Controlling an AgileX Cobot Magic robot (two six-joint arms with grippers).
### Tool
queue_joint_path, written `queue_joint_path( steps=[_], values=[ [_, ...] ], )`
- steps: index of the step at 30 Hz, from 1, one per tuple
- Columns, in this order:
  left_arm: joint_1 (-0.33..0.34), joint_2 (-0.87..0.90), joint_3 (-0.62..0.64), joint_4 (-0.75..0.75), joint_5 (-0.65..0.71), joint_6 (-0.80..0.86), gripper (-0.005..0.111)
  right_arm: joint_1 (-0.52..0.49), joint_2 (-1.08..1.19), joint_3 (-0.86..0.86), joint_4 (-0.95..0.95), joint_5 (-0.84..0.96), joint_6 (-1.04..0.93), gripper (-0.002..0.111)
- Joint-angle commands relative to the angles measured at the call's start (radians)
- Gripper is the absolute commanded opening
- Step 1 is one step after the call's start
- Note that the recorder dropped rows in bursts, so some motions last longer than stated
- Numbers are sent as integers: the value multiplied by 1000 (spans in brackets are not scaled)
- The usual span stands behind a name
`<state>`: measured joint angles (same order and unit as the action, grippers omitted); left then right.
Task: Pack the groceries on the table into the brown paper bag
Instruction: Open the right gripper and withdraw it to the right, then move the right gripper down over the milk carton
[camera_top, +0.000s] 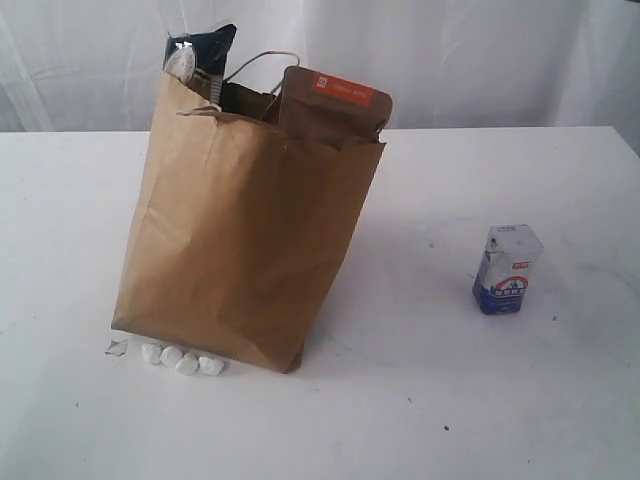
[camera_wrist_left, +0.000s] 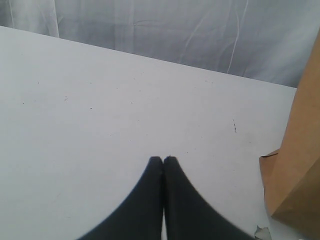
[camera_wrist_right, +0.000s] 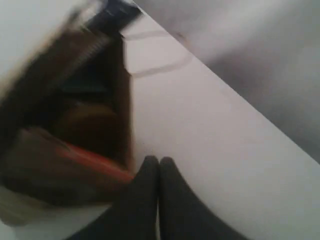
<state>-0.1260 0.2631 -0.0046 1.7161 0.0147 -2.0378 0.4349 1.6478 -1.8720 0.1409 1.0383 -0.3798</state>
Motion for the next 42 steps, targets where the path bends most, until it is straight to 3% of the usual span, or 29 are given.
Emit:
queue_joint_path(
  steps=[1, 4, 12, 15, 22, 25, 27, 28, 30, 33, 37, 42],
  values=[
    [-3, -6, 5, 9, 11, -5, 0, -15, -20, 7, -457, 183, 204, 0],
    [-3, -6, 5, 9, 14, -5, 0, -59, -21, 71, -553, 183, 245, 0],
    [-3, -6, 5, 9, 10, -6, 0, -199, -8, 293, -549, 183, 263, 0],
    [-3, -6, 5, 9, 10, -6, 0, -292, -8, 386, -547, 128, 380, 0],
    [-3, -6, 5, 9, 10, -6, 0, -393, -8, 597, -324, -109, 332, 0],
    [-3, -6, 5, 9, 10, -6, 0, -396, -8, 669, -220, -180, 253, 8],
    [-3, -6, 5, 9, 10, -6, 0, -396, -8, 703, -161, -227, 190, 22],
    [-3, -6, 5, 9, 10, -6, 0, -396, -8, 731, -141, -299, 185, 38],
    [-3, -6, 5, 9, 7, -6, 0, -396, -8, 751, -141, -409, 193, 51],
    [-3, -6, 5, 9, 5, -6, 0, -396, -8, 756, -78, -471, 210, 52],
    [-3, -6, 5, 9, 0, -6, 0, -396, -10, 756, 220, -442, 184, 52],
    [-3, -6, 5, 9, -39, -6, 0, -366, 55, 757, 281, -420, -11, 52]
  ],
)
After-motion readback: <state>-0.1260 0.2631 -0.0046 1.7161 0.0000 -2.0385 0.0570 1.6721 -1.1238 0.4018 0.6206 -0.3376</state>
